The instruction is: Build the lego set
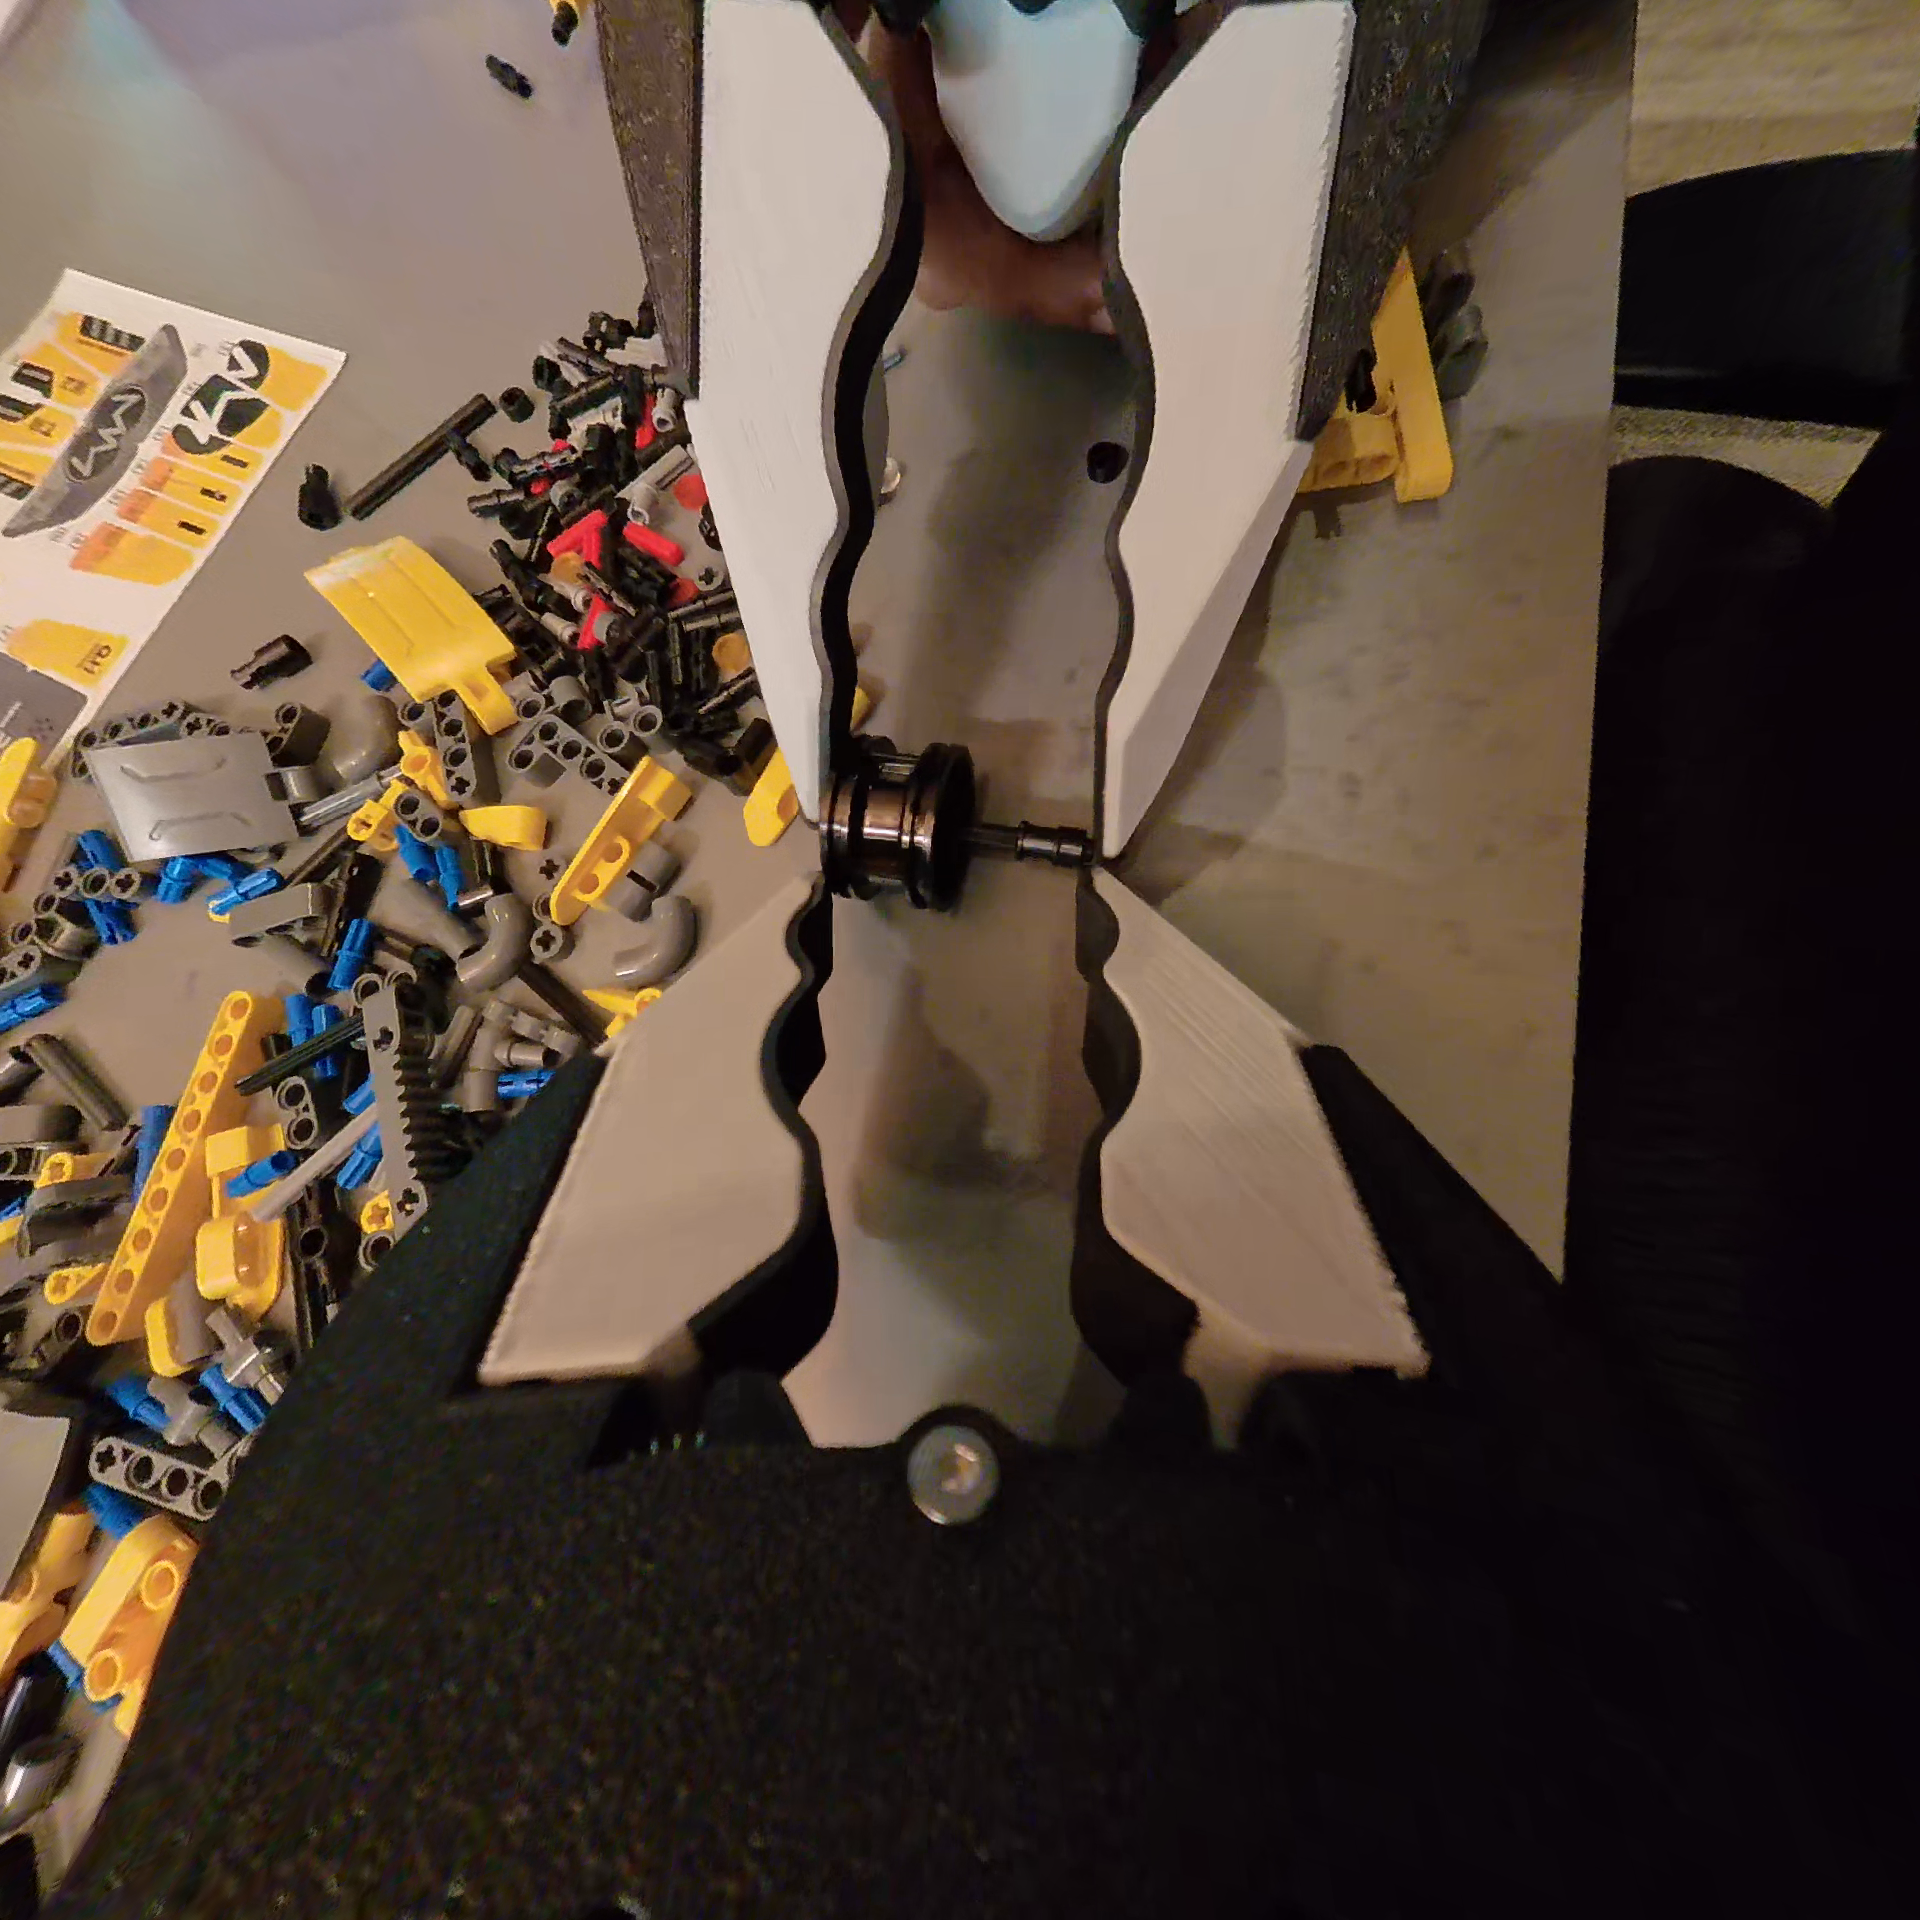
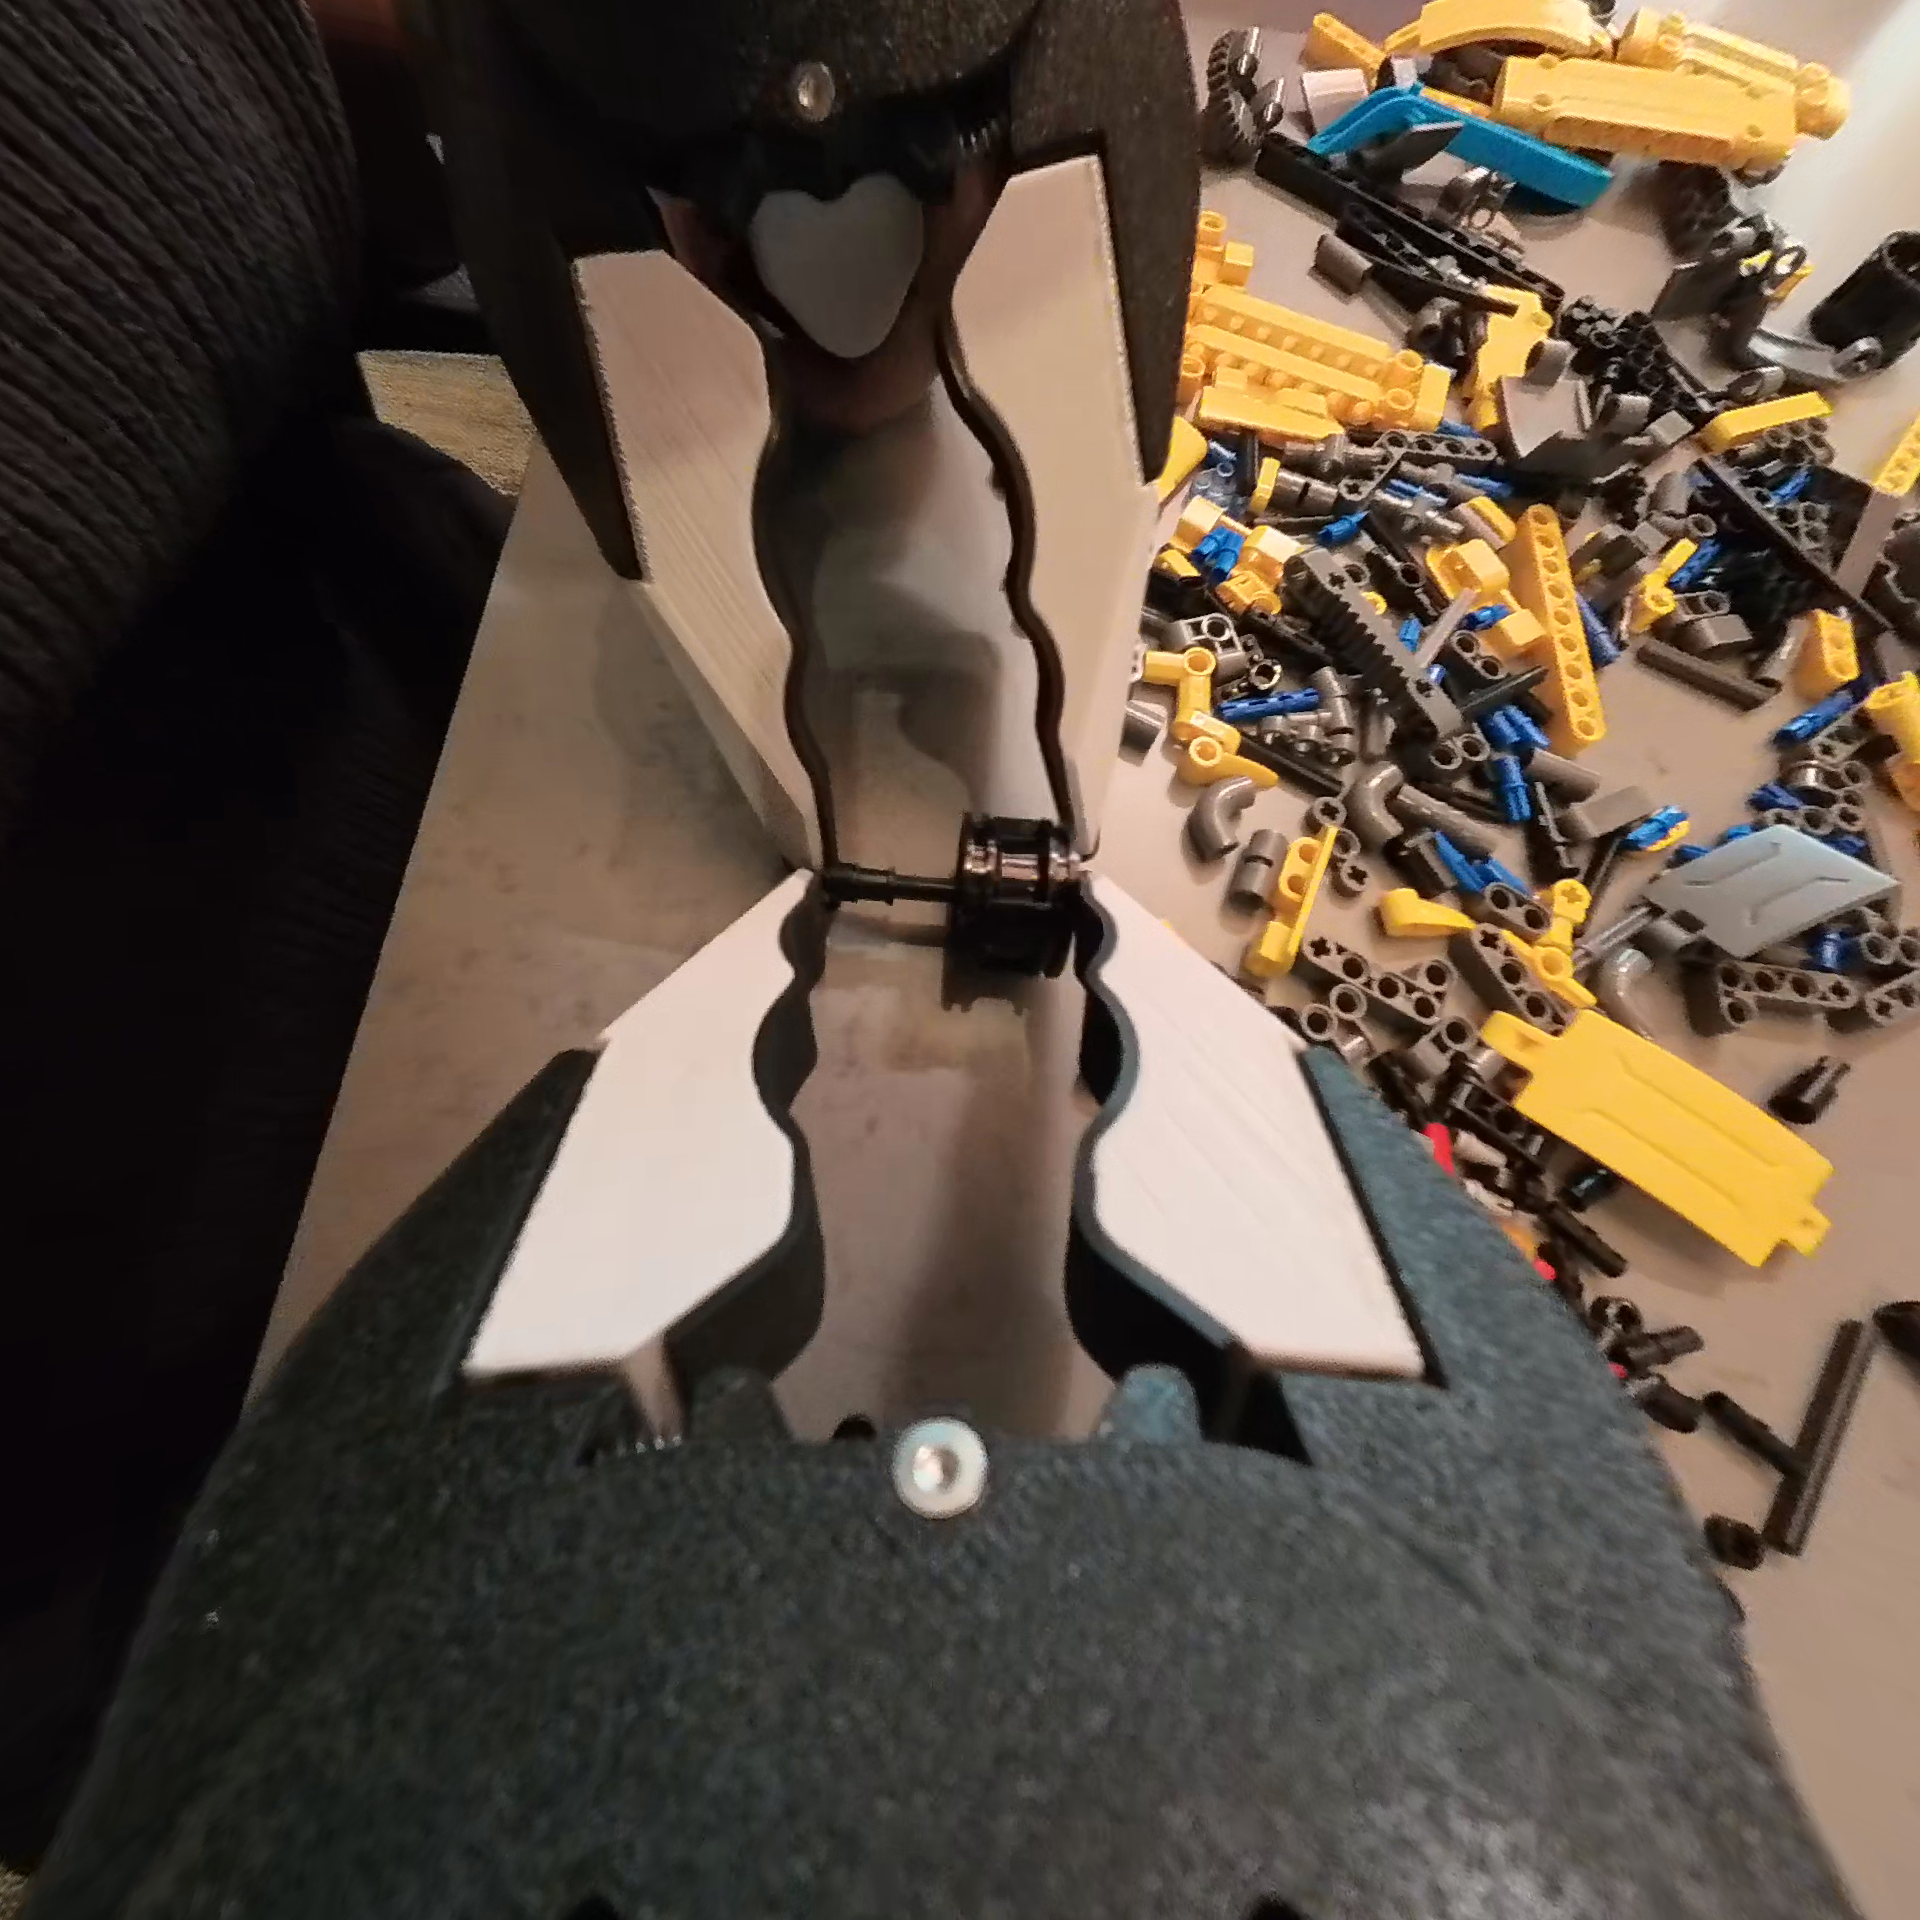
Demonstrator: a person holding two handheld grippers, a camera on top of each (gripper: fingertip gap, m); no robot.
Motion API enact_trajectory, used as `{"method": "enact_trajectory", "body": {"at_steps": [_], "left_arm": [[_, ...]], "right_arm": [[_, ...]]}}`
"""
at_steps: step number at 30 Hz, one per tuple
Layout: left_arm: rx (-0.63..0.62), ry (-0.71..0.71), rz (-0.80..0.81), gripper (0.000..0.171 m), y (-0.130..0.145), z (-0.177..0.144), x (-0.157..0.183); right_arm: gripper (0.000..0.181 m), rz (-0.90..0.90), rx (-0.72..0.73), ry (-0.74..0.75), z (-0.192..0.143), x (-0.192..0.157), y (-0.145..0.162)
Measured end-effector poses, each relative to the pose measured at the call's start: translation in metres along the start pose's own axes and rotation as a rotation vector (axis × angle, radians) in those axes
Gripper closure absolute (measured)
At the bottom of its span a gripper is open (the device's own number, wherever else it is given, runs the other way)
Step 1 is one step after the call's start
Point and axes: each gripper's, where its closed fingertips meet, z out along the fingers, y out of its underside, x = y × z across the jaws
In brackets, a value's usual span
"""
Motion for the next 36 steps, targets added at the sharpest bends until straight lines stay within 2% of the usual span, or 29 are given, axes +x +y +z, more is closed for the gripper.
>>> {"method": "enact_trajectory", "body": {"at_steps": [10, 11, 13, 17, 19, 23, 26, 29, 36], "left_arm": [[0.003, -0.026, 0.020, 0.126, 0.000, -0.001, -0.001], [-0.003, -0.051, 0.042, 0.141, 0.002, -0.002, -0.005], [-0.003, -0.074, 0.096, 0.147, 0.004, -0.003, -0.005], [0.010, -0.046, 0.098, 0.141, 0.003, -0.004, -0.002], [0.036, 0.011, 0.087, 0.132, 0.001, -0.007, 0.005], [0.091, 0.121, 0.048, 0.129, -0.004, -0.016, 0.016], [0.094, 0.136, 0.060, 0.121, -0.004, -0.016, 0.019], [0.084, 0.126, 0.063, 0.119, -0.004, -0.015, 0.019], [0.097, 0.216, -0.092, 0.119, -0.009, -0.015, 0.021]], "right_arm": [[0.133, 0.027, -0.006, -0.008, 0.000, 0.001, 0.001], [0.133, 0.029, 0.000, -0.022, 0.000, -0.002, -0.001], [0.133, 0.005, -0.006, -0.020, 0.002, -0.006, -0.003], [0.134, -0.006, -0.021, -0.020, 0.001, -0.006, -0.001], [0.134, 0.022, 0.011, -0.063, -0.002, -0.008, -0.004], [0.134, 0.059, 0.070, -0.164, -0.006, -0.017, -0.009], [0.133, 0.037, 0.042, -0.150, -0.002, -0.017, -0.004], [0.133, 0.013, 0.034, -0.142, 0.000, -0.018, -0.004], [0.133, 0.008, 0.029, -0.127, 0.001, -0.017, -0.004]]}}
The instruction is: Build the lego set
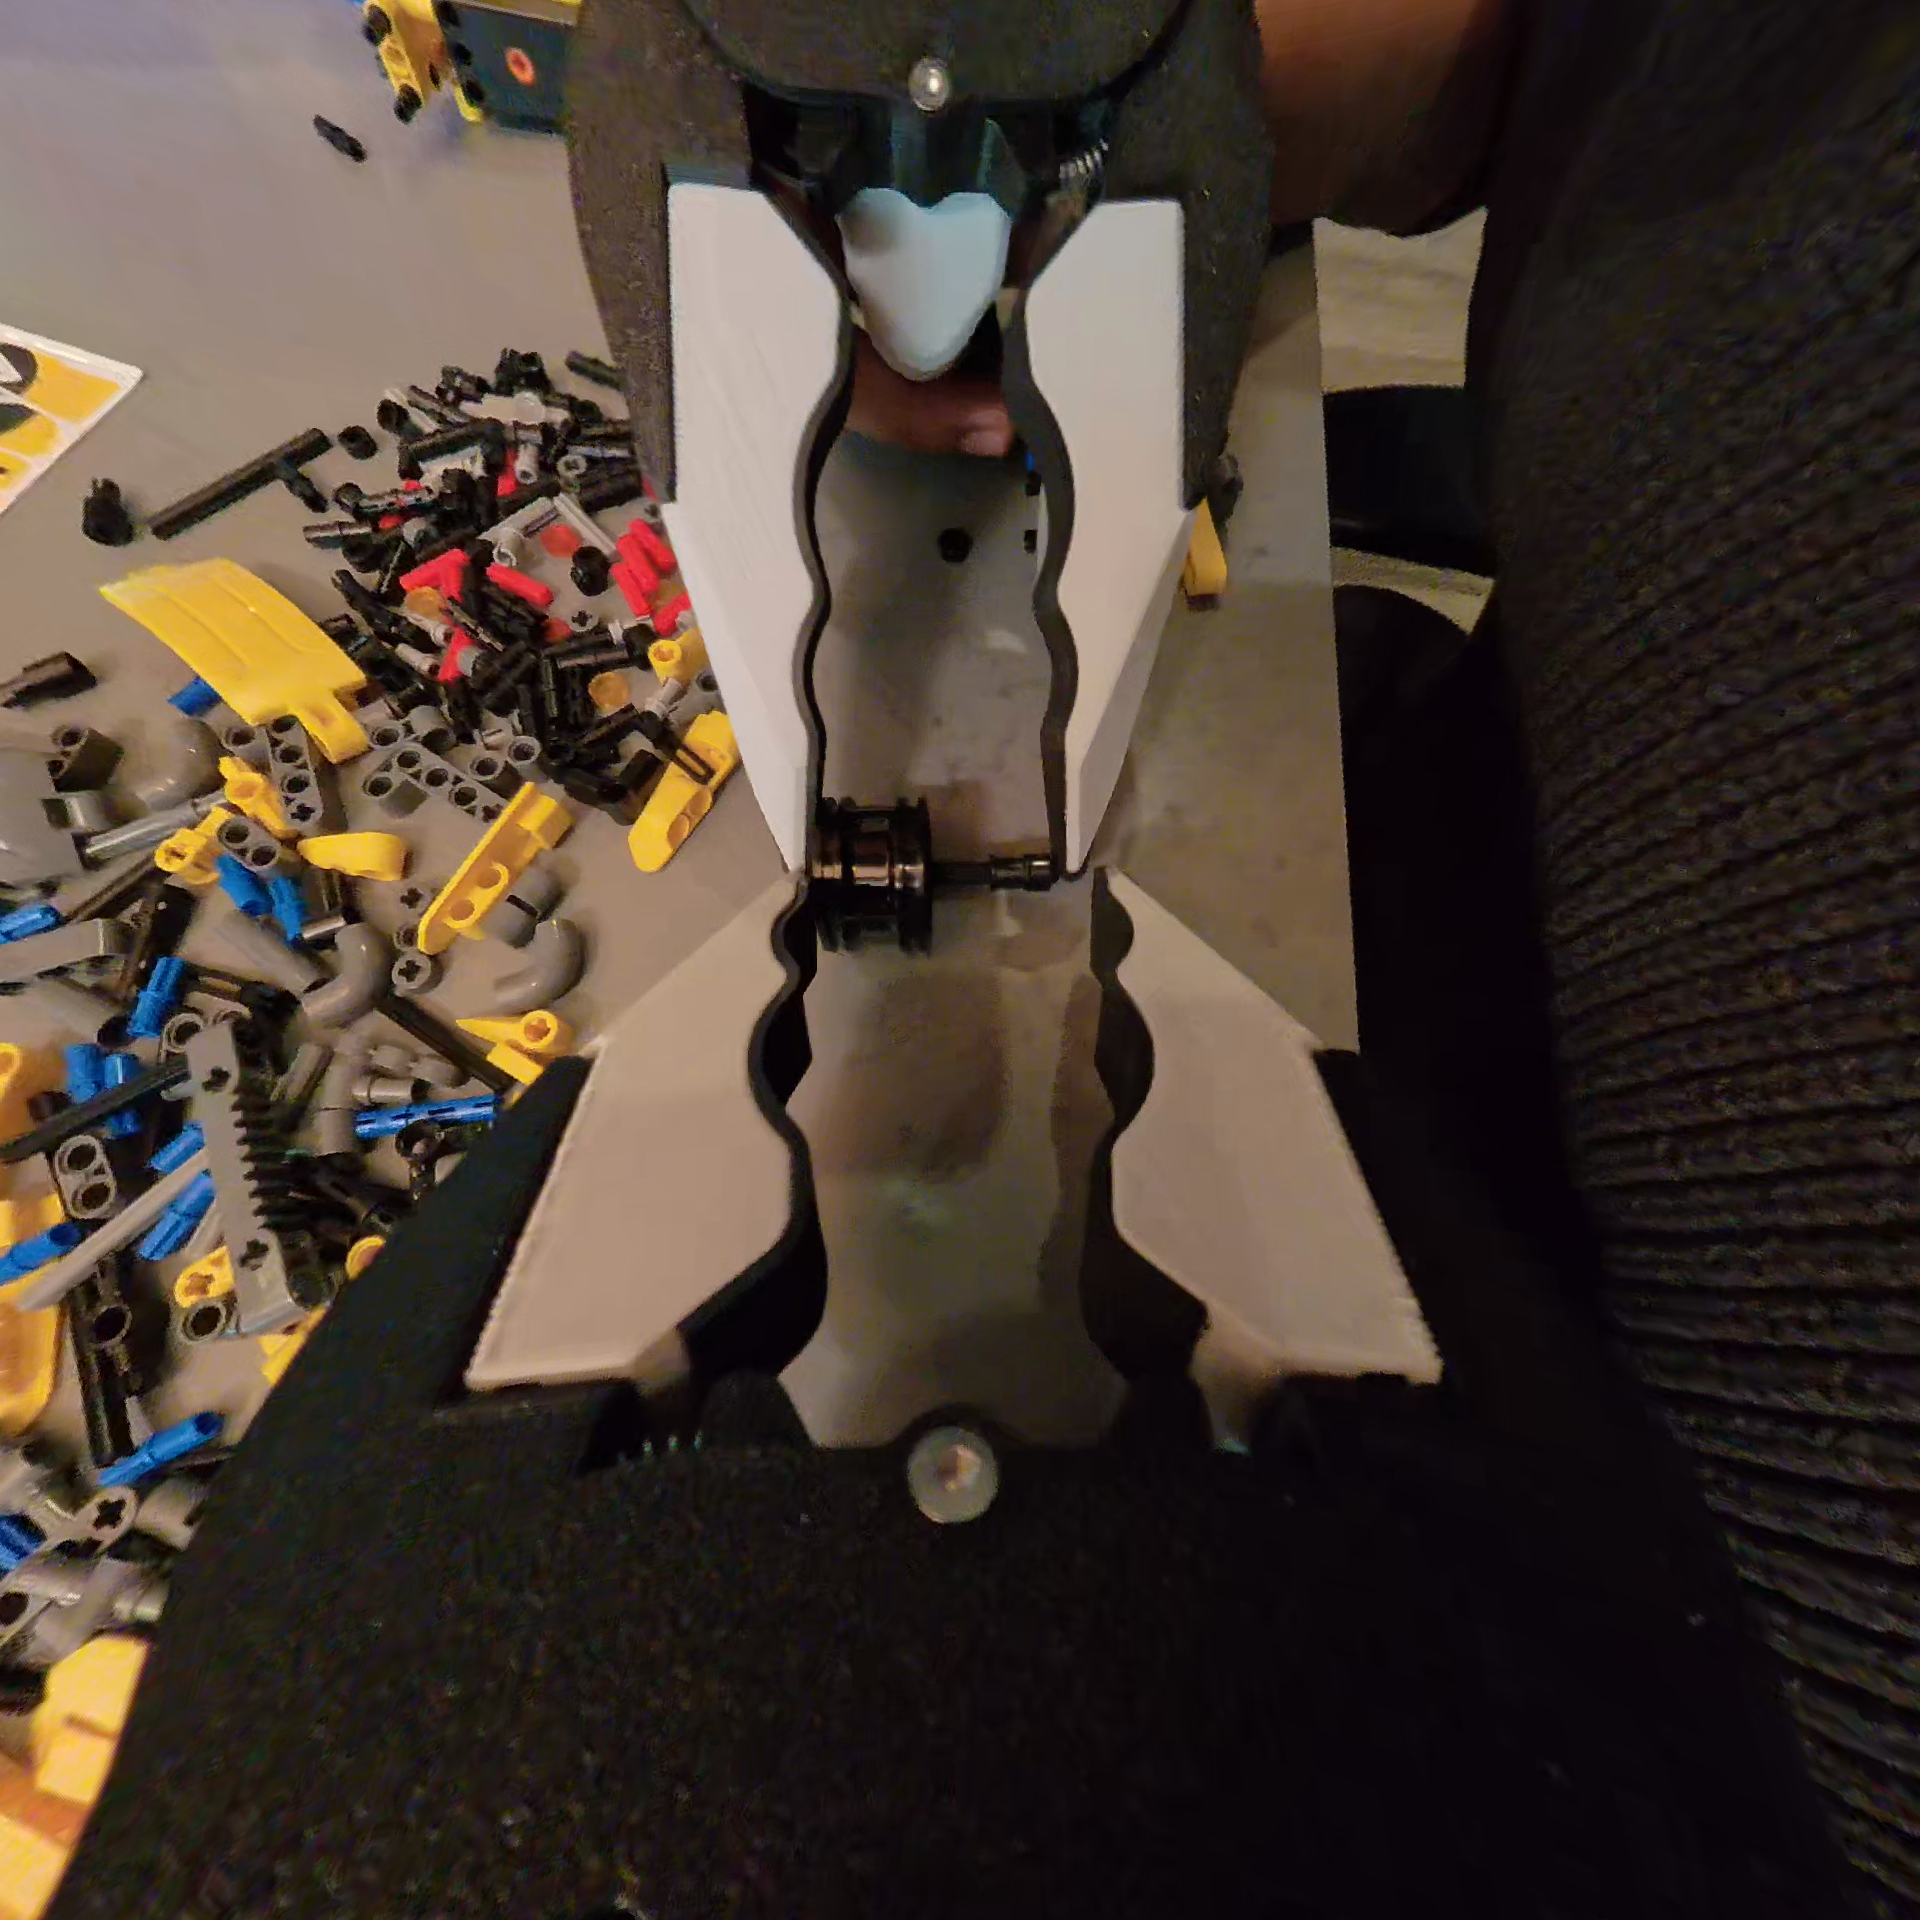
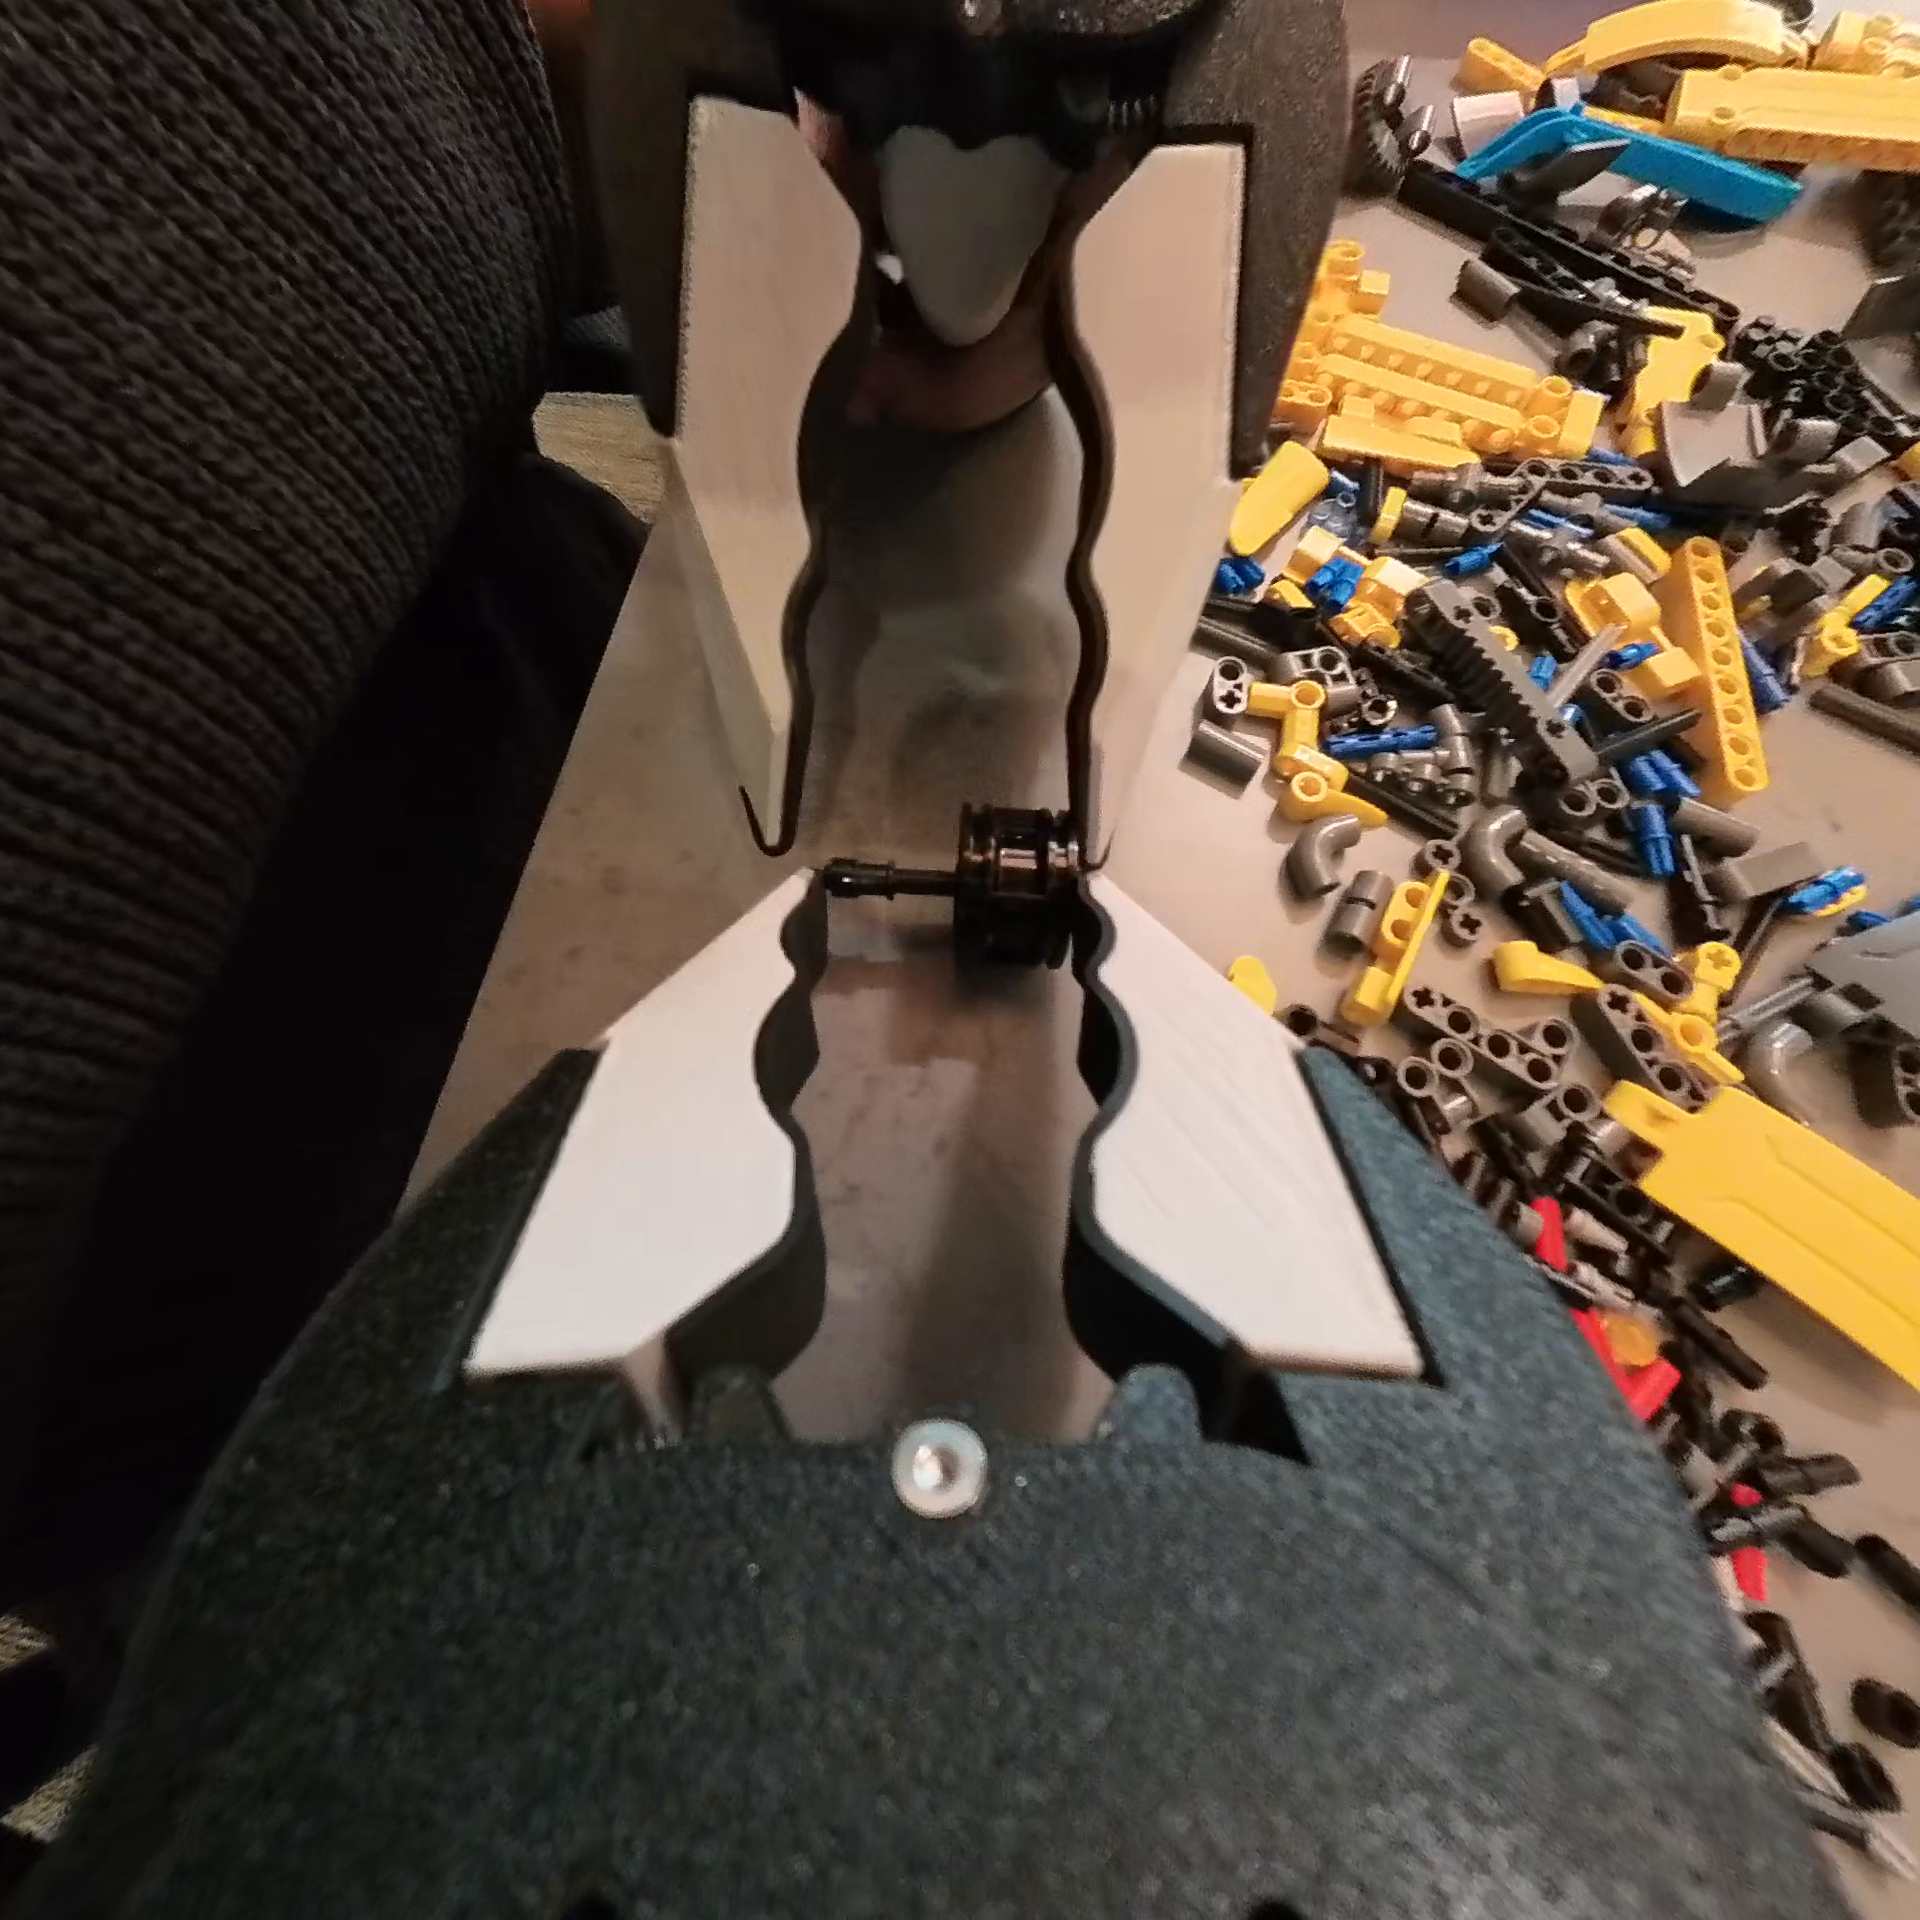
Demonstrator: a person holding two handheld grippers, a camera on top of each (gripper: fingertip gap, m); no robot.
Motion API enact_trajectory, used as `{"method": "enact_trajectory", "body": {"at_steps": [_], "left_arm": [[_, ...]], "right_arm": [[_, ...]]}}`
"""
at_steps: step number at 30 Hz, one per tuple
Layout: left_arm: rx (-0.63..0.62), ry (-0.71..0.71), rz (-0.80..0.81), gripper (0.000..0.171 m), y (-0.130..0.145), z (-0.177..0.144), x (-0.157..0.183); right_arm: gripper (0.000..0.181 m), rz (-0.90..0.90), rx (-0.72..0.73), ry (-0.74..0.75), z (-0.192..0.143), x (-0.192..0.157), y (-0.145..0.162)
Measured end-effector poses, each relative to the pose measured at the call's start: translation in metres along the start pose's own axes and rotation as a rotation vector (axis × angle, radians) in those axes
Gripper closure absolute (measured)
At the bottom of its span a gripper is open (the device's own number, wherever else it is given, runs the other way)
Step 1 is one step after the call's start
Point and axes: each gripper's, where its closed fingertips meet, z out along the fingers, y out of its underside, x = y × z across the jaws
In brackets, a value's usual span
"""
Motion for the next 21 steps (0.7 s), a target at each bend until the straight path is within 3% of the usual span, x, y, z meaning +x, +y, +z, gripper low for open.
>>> {"method": "enact_trajectory", "body": {"at_steps": [21], "left_arm": [[-0.029, -0.111, 0.016, 0.128, 0.003, 0.002, -0.013]], "right_arm": [[0.134, 0.001, -0.043, 0.078, 0.001, 0.009, 0.004]]}}
